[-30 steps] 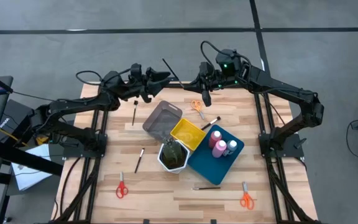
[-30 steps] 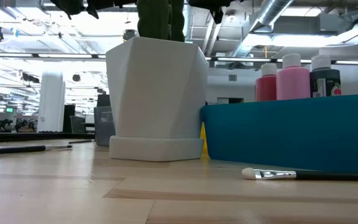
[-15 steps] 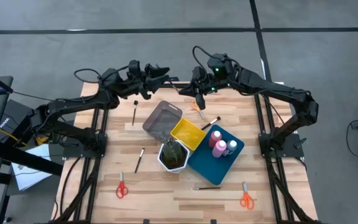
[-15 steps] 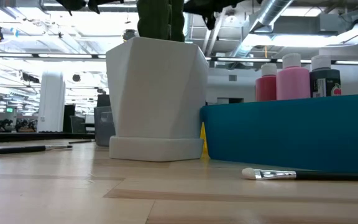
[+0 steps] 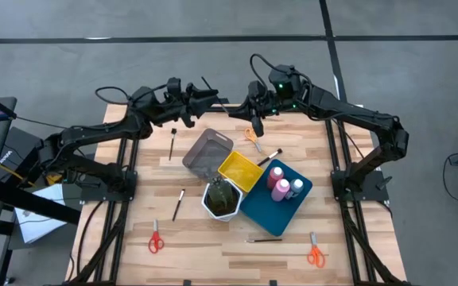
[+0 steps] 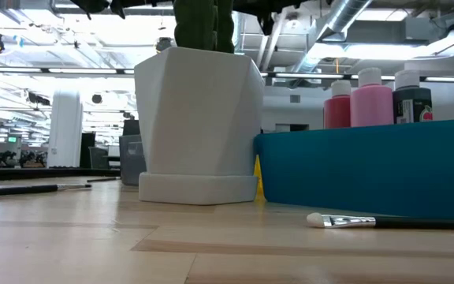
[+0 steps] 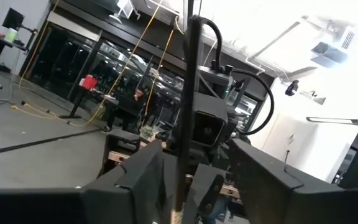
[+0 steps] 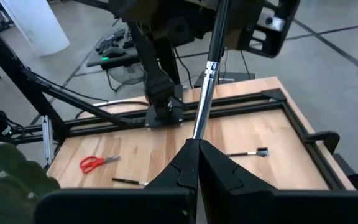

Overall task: Pick & Place Paint Supplies
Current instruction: Put the makeup brush into the black bin

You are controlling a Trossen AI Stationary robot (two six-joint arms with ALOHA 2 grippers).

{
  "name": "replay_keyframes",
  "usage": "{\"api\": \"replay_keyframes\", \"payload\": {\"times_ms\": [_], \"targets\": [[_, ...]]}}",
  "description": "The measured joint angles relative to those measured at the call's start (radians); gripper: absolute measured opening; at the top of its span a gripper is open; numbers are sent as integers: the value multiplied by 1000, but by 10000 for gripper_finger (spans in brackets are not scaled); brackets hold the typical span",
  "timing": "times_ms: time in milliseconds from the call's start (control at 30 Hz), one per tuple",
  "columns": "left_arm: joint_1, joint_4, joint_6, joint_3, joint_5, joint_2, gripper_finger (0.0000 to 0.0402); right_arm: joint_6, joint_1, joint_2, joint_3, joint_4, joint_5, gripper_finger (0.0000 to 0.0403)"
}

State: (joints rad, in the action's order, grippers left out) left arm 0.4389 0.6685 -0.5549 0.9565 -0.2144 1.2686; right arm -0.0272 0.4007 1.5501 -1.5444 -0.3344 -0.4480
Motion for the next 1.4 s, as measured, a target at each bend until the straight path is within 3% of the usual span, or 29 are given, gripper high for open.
{"api": "replay_keyframes", "payload": {"times_ms": [133, 333, 600, 733, 1133, 1400], "targets": [[1, -9, 25, 0, 4, 0, 124, 0, 1, 0, 0, 17, 0, 0], [1, -17, 35, 0, 4, 0, 14, -4, 1, 0, 0, 25, -24, 0], [1, -15, 41, 0, 20, 0, 6, -13, 2, 0, 1, 44, -51, 3], [14, -28, 51, 2, 31, -12, 4, -96, 17, 0, 1, 65, -73, 28], [89, -540, 113, 1, -28, -166, 3, -189, 88, 0, 1, 52, -211, 146], [35, -815, 129, 62, -55, -78, 3, -210, 114, -5, 1, 51, -236, 166]]}}
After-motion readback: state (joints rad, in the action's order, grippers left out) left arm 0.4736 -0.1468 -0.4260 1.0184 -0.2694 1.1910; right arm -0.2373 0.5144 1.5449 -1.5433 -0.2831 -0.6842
